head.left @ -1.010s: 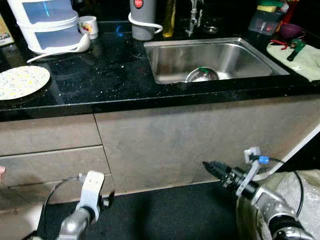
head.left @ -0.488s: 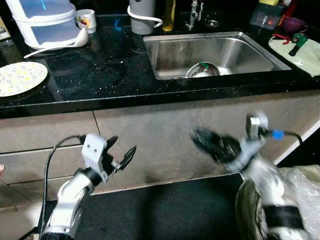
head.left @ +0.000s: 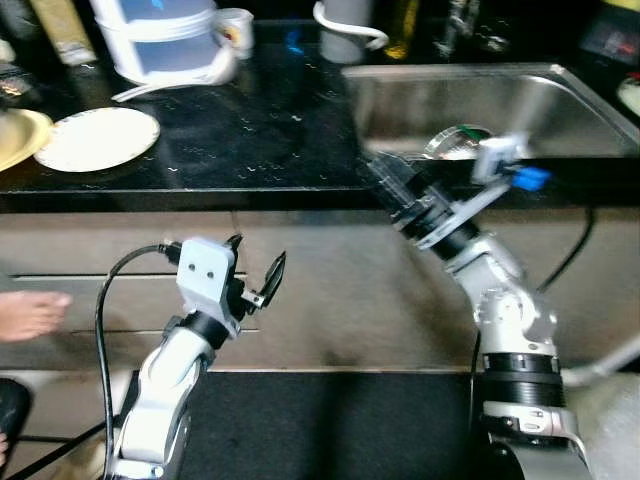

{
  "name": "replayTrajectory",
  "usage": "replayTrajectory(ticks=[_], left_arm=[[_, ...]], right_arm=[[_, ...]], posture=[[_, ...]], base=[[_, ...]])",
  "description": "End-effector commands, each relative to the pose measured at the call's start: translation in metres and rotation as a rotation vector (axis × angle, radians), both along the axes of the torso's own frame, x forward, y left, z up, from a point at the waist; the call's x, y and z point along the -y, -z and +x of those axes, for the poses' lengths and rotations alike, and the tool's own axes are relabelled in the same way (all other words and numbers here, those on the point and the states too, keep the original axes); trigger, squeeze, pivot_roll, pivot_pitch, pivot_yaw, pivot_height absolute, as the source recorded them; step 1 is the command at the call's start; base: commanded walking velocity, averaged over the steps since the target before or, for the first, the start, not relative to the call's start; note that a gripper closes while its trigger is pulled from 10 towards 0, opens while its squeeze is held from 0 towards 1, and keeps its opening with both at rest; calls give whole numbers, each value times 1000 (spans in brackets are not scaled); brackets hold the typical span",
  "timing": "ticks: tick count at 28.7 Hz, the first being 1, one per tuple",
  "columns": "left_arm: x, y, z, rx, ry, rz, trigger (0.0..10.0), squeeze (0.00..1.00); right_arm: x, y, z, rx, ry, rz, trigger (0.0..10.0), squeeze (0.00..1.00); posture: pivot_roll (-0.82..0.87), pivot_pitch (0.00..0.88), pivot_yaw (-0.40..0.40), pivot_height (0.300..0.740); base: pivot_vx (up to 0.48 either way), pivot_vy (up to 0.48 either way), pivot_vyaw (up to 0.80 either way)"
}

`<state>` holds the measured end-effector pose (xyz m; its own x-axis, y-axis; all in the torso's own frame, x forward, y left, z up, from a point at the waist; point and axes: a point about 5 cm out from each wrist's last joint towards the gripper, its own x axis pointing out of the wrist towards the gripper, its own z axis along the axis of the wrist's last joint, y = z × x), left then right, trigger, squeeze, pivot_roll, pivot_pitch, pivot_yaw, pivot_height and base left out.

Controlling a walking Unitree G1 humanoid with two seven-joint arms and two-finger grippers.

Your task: Kitchen organization

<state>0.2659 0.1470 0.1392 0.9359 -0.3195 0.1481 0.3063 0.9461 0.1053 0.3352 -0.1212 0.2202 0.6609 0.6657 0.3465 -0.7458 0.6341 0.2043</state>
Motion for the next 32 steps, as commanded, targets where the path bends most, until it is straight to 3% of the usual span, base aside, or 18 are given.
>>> replayTrajectory(ticks=[1, 11, 24, 32], left_arm=[[-7, 2, -1, -23, -38, 19, 10000, 0], [-6, -8, 4, -14, -84, 13, 10000, 0], [5, -20, 9, 24, -70, 12, 10000, 0], [8, -21, 10, 20, -58, 14, 10000, 0]], right_arm=[[-4, -4, 4, 11, 33, -8, 10000, 0], [-17, -5, 6, -4, 74, -35, 10000, 0], [-9, -11, 8, 29, 103, -80, 10000, 0], [-9, -5, 5, 21, 126, -127, 10000, 0]], posture=[[52, 67, -8, 740], [55, 51, -12, 740], [46, 17, -43, 740], [37, 21, -30, 740]], base=[[0, 0, 775], [0, 0, 776], [0, 0, 770], [0, 0, 433]])
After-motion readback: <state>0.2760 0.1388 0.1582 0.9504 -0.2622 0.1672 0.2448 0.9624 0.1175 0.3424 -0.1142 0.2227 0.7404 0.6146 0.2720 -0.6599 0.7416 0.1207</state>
